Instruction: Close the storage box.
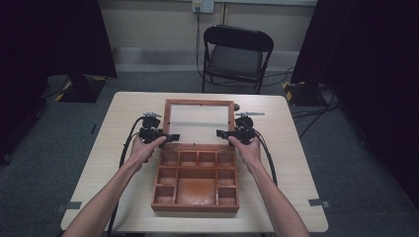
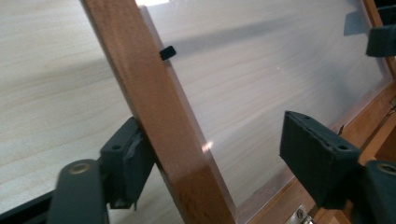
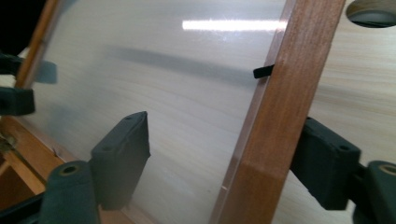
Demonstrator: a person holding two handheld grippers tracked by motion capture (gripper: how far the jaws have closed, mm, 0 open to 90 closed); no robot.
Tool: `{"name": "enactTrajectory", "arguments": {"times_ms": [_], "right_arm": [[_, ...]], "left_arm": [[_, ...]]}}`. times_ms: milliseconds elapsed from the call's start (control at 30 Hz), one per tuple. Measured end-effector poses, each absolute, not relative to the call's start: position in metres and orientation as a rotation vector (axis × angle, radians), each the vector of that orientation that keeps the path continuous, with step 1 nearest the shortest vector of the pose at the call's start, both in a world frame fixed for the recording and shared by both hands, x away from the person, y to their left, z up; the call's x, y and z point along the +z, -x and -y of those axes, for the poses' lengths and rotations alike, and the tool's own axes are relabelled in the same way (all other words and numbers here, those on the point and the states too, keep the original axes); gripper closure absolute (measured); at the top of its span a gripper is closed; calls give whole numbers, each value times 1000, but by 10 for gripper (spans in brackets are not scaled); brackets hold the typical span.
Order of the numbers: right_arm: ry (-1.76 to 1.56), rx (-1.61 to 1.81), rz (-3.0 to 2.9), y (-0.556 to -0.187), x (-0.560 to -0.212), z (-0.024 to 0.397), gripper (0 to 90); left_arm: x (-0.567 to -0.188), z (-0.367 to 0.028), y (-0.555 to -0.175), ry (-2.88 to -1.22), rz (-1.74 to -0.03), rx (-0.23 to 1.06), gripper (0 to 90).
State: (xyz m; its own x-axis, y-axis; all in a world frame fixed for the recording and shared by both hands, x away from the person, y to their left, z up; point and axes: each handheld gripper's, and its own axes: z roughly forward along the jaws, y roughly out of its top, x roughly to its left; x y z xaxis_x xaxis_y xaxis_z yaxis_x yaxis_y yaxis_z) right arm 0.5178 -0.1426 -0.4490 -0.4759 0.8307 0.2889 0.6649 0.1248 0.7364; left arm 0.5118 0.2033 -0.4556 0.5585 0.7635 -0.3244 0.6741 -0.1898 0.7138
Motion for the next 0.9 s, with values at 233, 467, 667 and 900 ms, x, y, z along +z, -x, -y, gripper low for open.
{"name": "enactTrajectory", "arguments": {"times_ms": [233, 467, 667, 900], "right_arm": [[-1499, 1283, -2169, -513, -440, 146, 343], [-1495, 1331, -2151, -511, -435, 151, 407], [-1497, 1352, -2143, -509, -432, 154, 441], [-1486, 1400, -2136, -505, -426, 159, 496]], "left_arm": [[-450, -207, -509, -1909, -1137, 156, 348], [-447, -209, -506, -1896, -1137, 166, 384], [-444, -210, -505, -1879, -1130, 163, 406], [-439, -212, -502, -1865, -1111, 179, 448]]}}
